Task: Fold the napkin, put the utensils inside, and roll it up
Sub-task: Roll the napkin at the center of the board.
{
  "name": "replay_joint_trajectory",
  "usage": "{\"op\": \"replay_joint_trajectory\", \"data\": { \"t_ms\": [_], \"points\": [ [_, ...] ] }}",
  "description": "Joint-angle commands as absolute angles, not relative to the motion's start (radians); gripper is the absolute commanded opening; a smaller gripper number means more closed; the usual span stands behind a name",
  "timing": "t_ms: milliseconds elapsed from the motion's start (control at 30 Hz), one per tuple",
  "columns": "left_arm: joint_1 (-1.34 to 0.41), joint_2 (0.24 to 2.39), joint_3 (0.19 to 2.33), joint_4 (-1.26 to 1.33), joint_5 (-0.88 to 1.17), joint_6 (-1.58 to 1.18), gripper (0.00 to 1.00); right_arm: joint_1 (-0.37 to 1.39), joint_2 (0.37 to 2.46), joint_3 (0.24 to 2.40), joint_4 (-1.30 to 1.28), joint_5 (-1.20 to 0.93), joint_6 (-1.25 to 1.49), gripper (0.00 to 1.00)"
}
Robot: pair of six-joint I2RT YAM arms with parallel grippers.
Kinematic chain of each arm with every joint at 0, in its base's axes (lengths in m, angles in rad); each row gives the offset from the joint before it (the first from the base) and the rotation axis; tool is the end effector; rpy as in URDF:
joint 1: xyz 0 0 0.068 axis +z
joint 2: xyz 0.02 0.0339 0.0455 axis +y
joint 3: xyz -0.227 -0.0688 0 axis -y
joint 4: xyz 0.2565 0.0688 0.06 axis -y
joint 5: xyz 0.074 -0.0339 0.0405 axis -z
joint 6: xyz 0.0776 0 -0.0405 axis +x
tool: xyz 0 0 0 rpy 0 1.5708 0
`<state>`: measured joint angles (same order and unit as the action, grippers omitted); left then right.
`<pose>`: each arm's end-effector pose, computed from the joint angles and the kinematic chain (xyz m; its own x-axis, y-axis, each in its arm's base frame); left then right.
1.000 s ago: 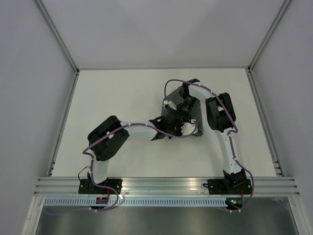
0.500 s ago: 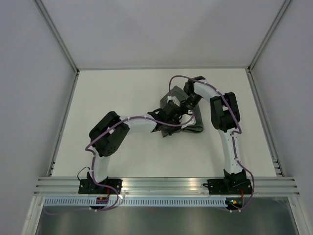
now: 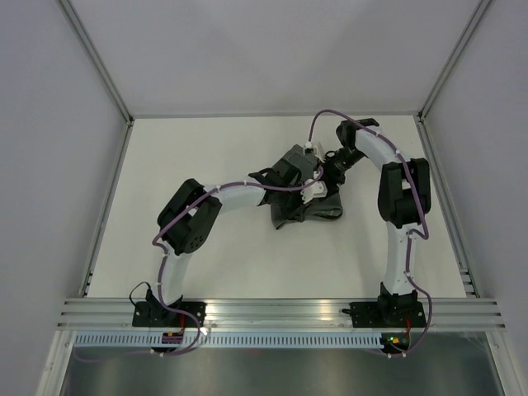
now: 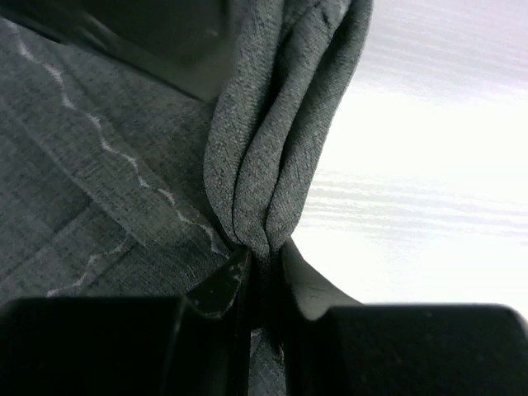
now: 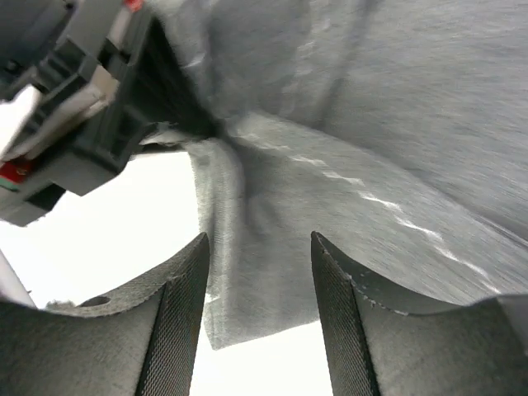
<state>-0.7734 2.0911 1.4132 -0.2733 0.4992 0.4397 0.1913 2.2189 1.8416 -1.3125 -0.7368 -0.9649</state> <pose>0.2980 -0.3429 0.0806 -0.1814 0.6994 -0.6914 0.9829 0.1506 -0.1055 0.3847 0.1276 0.1252 -0.5038 -0.7177 -0.4808 -0.8369 0.2675 0.4775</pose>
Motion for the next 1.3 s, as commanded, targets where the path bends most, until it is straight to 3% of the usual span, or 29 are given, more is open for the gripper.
{"op": "replay_joint_trajectory", "data": {
  "t_ms": [0, 467, 867, 1067, 1267],
  "points": [
    [-0.736, 2.181, 1.468, -0.455, 0.589, 0.396, 0.02, 0.166, 2.068, 1.739, -1.168, -0.796, -0.937, 0.59],
    [-0.646, 2.387, 1.831, -0.823, 0.816, 0.347, 0.02, 0.121, 1.562, 1.068, -0.436, -0.715, -0.868, 0.60],
    [-0.624, 2.503, 2.003, -0.974, 0.879, 0.291, 0.02, 0.205, 1.424, 0.859, -0.235, -0.603, -0.955, 0.60],
    [-0.611, 2.545, 2.034, -1.002, 0.937, 0.276, 0.02, 0.348, 1.390, 0.712, -0.089, -0.503, -1.020, 0.69],
    [-0.600, 2.569, 2.051, -1.011, 0.976, 0.273, 0.02, 0.391, 1.449, 0.719, -0.043, -0.477, -1.058, 0.71]
  ]
}}
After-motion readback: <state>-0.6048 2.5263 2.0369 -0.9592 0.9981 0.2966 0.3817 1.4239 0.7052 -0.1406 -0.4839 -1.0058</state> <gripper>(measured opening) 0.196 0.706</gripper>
